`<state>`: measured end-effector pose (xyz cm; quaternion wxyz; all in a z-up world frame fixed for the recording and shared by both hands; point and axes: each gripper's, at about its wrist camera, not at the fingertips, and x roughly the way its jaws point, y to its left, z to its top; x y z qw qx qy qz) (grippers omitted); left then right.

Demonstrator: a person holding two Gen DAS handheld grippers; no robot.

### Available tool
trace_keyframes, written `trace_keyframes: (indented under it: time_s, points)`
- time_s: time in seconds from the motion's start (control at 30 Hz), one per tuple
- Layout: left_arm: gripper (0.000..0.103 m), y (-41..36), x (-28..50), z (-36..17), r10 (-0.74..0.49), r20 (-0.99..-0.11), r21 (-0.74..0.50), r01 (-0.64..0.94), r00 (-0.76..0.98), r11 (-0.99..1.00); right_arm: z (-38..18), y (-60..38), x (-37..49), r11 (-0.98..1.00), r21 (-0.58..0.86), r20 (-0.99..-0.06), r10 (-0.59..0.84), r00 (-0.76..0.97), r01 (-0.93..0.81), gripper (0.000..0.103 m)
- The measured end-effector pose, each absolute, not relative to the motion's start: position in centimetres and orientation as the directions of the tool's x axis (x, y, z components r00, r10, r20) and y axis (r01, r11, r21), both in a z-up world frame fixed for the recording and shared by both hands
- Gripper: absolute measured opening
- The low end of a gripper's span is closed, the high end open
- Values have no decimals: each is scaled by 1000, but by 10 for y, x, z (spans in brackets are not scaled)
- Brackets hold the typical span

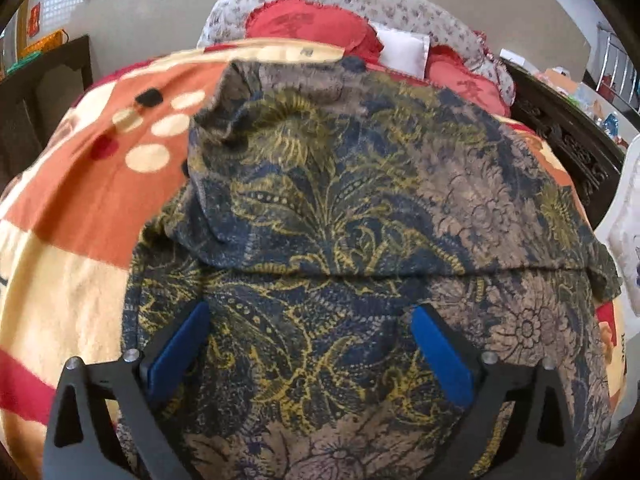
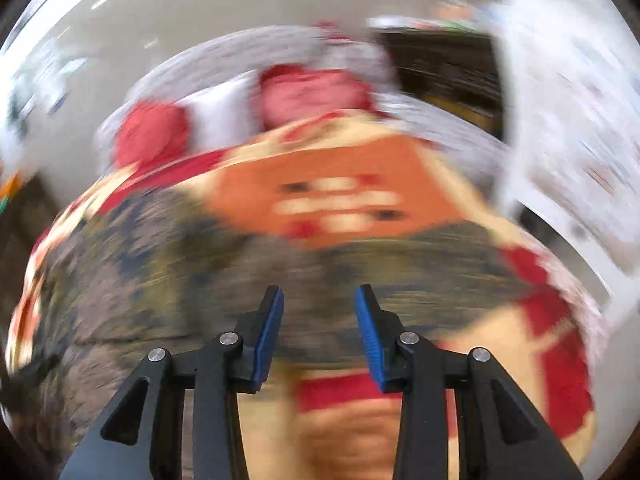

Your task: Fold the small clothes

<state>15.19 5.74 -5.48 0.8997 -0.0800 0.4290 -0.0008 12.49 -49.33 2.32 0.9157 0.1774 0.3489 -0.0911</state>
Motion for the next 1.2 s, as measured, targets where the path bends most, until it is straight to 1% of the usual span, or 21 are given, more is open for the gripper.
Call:
trace_keyframes:
  time_s: [0.03, 0.1, 0.13, 0.17, 0.2, 0.23, 0.3, 0.43, 0.53, 0.67, 0.73, 0.77, 0.8, 0.87, 0.9, 0.97, 1.1, 1.2]
  points:
    - [103, 58, 152, -55, -68, -771, -143, -68, 633, 987, 16, -526, 122, 875, 342, -675, -25, 738, 342, 49]
    - [103, 56, 152, -55, -60, -771, -133, -69, 634, 989, -9, -594, 110, 718, 523, -684, 32, 729, 460, 49]
    - [103, 56, 152, -56, -58, -772, -131, -69, 634, 989, -21, -618, 106, 641, 596, -670, 67, 740, 482, 49]
    - [103, 55, 152, -56, -55, -773, -127, -70, 633, 989, -35, -639, 99, 541, 682, -636, 107, 764, 492, 49]
    - [103, 55, 152, -56, -51, -774, -123, -71, 631, 990, -49, -654, 94, 445, 744, -605, 136, 784, 497, 49]
    - [103, 54, 152, -56, -48, -774, -119, -71, 631, 990, -59, -662, 92, 383, 776, -588, 151, 795, 501, 49]
    - [103, 53, 152, -57, -41, -776, -112, -73, 630, 991, -77, -670, 94, 297, 816, -557, 172, 813, 496, 49]
    - [103, 53, 154, -57, -34, -777, -105, -77, 628, 992, -90, -665, 109, 270, 849, -513, 215, 831, 454, 49]
    - [103, 52, 154, -57, -29, -779, -101, -79, 627, 992, -102, -667, 125, 284, 835, -536, 227, 813, 471, 49]
    - [103, 52, 154, -57, -27, -779, -100, -81, 626, 992, -114, -674, 127, 195, 852, -518, 179, 836, 486, 48]
    - [103, 52, 154, -57, -27, -779, -99, -81, 626, 992, -111, -676, 131, 207, 845, -527, 168, 833, 493, 45]
    - [103, 52, 154, -57, -28, -779, -100, -81, 626, 992, -106, -675, 136, 245, 839, -530, 173, 830, 485, 35]
    - [103, 52, 154, -57, -28, -779, -101, -81, 627, 992, -96, -673, 142, 308, 827, -537, 182, 824, 470, 14]
    - [103, 52, 154, -57, -27, -779, -100, -81, 626, 992, -65, -668, 147, 433, 776, -560, 137, 817, 459, 13]
    - [103, 52, 154, -57, -27, -779, -99, -81, 626, 992, -52, -665, 148, 471, 762, -556, 127, 821, 444, 12]
    - [103, 52, 154, -57, -28, -779, -101, -81, 627, 992, -5, -664, 153, 572, 709, -547, 77, 833, 412, 12]
    - [103, 53, 154, -57, -34, -776, -110, -83, 629, 990, 112, -668, 146, 712, 605, -449, -65, 891, 356, 12]
    - [103, 55, 153, -56, -43, -772, -123, -83, 634, 989, 171, -652, 152, 809, 513, -405, -66, 912, 286, 12]
